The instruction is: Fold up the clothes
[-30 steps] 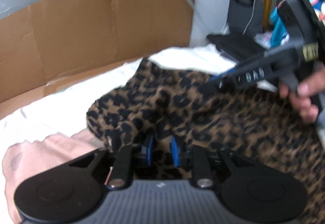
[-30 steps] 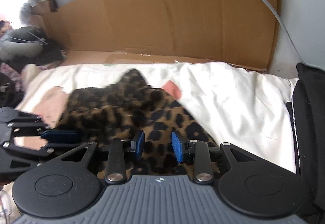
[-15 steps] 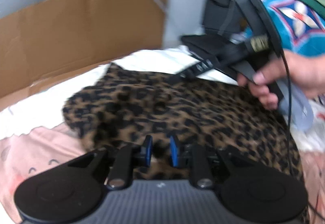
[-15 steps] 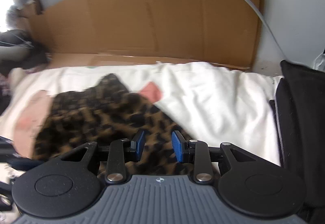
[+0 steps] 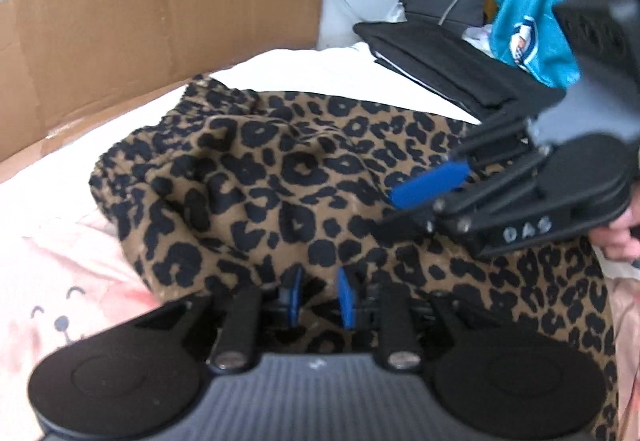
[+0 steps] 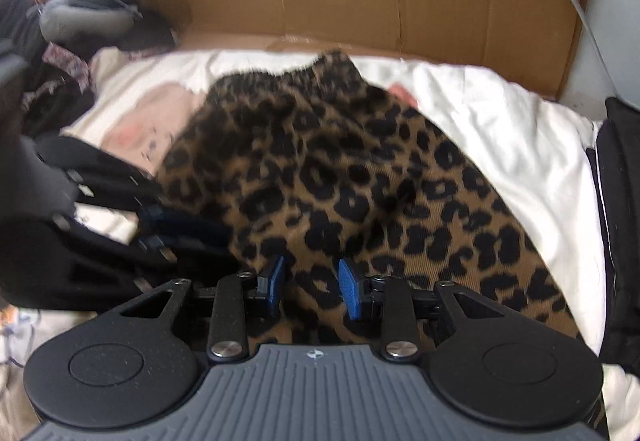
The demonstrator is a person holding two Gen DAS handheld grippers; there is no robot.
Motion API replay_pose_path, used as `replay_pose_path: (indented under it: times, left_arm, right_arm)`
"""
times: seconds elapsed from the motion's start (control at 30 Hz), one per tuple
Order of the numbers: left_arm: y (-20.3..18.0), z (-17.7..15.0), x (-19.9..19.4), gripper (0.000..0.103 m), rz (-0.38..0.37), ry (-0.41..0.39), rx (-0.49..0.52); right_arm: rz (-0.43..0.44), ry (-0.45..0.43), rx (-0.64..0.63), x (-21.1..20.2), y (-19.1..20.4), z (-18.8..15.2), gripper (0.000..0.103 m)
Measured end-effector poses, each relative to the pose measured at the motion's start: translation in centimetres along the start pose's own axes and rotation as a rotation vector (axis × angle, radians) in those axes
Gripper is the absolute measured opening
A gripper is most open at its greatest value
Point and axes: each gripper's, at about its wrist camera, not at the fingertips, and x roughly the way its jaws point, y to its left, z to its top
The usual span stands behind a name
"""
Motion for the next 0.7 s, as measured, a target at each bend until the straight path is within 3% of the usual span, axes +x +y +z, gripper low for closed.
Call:
replay_pose_path:
  times: [0.23, 0.33, 0.47, 0.7]
  left_arm:
    - [-0.6, -0.3, -2.5, 0.023, 0.003, 0.009, -0.023]
    - [-0.9, -0.5, -3.6, 0.023, 0.004, 0.014, -0.032]
    - [-1.7, -1.1, -5.2, 0.023, -0.009, 0.027, -0.027]
    - [-5.5, -4.0, -9.3, 0.023, -0.093, 0.068, 0.106]
  right_arm:
    - [-0.104, 0.045, -0.124, -1.0, 0.0, -1.6, 0.037]
    - [-0.12, 0.045, -0.078, -2.4, -1.0, -2.0, 0.037]
    - [-0.099, 0.014, -0.011, -5.4, -1.6, -2.7, 0.037]
    - [-0.017, -0.007, -0.003, -9.6, 0.4, -4.5, 0.037]
